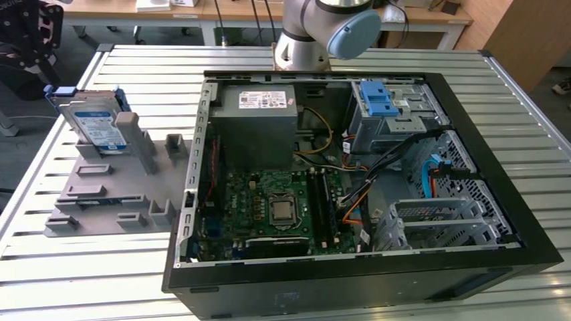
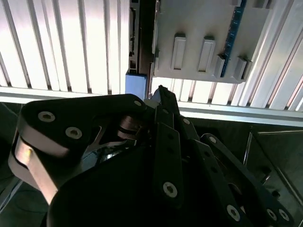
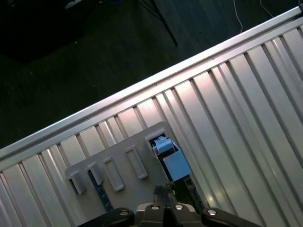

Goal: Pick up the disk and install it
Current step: 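Pick up the disk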

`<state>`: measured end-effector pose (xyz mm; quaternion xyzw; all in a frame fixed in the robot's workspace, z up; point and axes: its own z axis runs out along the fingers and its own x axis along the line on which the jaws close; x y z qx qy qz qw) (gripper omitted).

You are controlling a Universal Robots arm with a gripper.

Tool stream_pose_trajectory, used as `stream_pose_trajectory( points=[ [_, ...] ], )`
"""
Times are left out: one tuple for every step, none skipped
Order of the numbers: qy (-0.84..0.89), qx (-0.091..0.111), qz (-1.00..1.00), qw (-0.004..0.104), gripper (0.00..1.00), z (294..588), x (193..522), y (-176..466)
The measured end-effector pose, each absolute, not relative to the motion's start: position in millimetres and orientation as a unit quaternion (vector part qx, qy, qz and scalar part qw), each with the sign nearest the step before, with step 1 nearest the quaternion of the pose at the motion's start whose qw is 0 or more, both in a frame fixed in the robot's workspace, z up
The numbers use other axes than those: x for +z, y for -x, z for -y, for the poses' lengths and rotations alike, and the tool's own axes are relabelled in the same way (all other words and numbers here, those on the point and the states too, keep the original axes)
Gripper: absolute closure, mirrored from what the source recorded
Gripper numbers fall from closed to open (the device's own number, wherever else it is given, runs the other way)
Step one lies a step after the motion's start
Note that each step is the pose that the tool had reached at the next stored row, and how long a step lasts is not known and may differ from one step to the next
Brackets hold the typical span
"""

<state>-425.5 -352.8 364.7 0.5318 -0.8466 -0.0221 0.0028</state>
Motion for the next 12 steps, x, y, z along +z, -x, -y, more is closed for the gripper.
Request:
stream_pose_trajectory(
  points=[
    [-0.539,-0.022,0.842,0.003,0.89,352.8,364.7,425.5],
    [-0.547,-0.022,0.837,0.003,0.89,352.7,364.6,425.5],
    [-0.554,-0.022,0.832,0.003,0.89,352.7,364.6,425.5],
    [-0.562,-0.022,0.827,0.004,0.89,352.8,364.5,425.5],
    [-0.570,-0.022,0.822,0.004,0.89,352.8,364.4,425.5],
    [-0.578,-0.022,0.816,0.004,0.89,352.8,364.4,425.5],
    [-0.584,-0.022,0.811,0.004,0.89,352.7,364.3,425.6],
    [-0.598,-0.021,0.802,0.004,0.89,352.8,364.3,425.6],
    [-0.603,-0.021,0.798,0.003,0.89,352.7,364.2,425.5],
    [-0.612,-0.020,0.790,0.003,0.89,352.7,364.0,425.5],
    [-0.619,-0.018,0.785,0.000,0.89,352.4,363.9,425.6],
    [-0.622,-0.017,0.783,-0.001,0.89,352.1,363.6,425.6]
  ],
)
